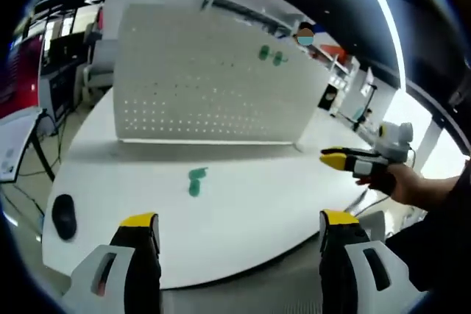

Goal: Insert the hook assembly into the mounting plate slot until the hook locks in place.

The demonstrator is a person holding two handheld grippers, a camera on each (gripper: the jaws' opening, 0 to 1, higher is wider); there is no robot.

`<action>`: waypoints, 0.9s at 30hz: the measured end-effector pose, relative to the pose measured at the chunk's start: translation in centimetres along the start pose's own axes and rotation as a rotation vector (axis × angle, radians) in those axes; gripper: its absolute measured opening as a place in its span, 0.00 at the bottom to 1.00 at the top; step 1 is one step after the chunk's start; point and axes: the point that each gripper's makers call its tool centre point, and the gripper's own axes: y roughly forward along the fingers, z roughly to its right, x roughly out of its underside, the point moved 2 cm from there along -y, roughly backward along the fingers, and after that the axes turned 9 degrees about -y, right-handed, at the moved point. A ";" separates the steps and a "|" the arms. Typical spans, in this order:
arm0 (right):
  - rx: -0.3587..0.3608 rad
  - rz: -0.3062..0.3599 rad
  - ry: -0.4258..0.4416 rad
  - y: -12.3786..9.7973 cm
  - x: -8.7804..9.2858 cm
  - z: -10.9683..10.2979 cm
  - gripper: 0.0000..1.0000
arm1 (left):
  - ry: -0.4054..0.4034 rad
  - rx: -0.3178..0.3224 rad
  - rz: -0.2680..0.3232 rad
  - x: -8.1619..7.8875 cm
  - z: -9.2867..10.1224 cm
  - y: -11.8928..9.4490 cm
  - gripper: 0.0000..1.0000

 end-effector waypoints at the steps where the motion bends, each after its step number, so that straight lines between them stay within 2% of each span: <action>1: -0.003 -0.008 0.000 -0.1 0.3 -0.2 0.28 | 0.000 0.000 -0.003 0.1 0.0 0.0 0.91; 7: -0.015 -0.041 0.019 -0.4 1.5 -0.4 0.28 | -0.009 -0.006 -0.030 1.0 -0.3 0.0 0.91; 11: -0.005 -0.057 -0.002 -0.4 1.9 0.0 0.28 | -0.012 -0.014 -0.049 1.5 -0.7 0.1 0.91; 13: -0.018 -0.070 0.026 -0.2 2.2 0.2 0.28 | -0.016 -0.021 -0.061 1.6 -1.1 0.2 0.91; 16: -0.036 -0.085 0.017 0.2 2.5 -0.1 0.28 | -0.014 -0.031 -0.066 1.4 -1.6 0.2 0.91; 21: -0.098 -0.121 0.005 1.5 3.1 -1.6 0.28 | -0.012 -0.048 -0.077 1.4 -2.5 0.3 0.90; 27: -0.211 -0.161 -0.055 4.8 3.4 -4.2 0.28 | -0.035 -0.048 -0.084 1.6 -2.9 0.7 0.90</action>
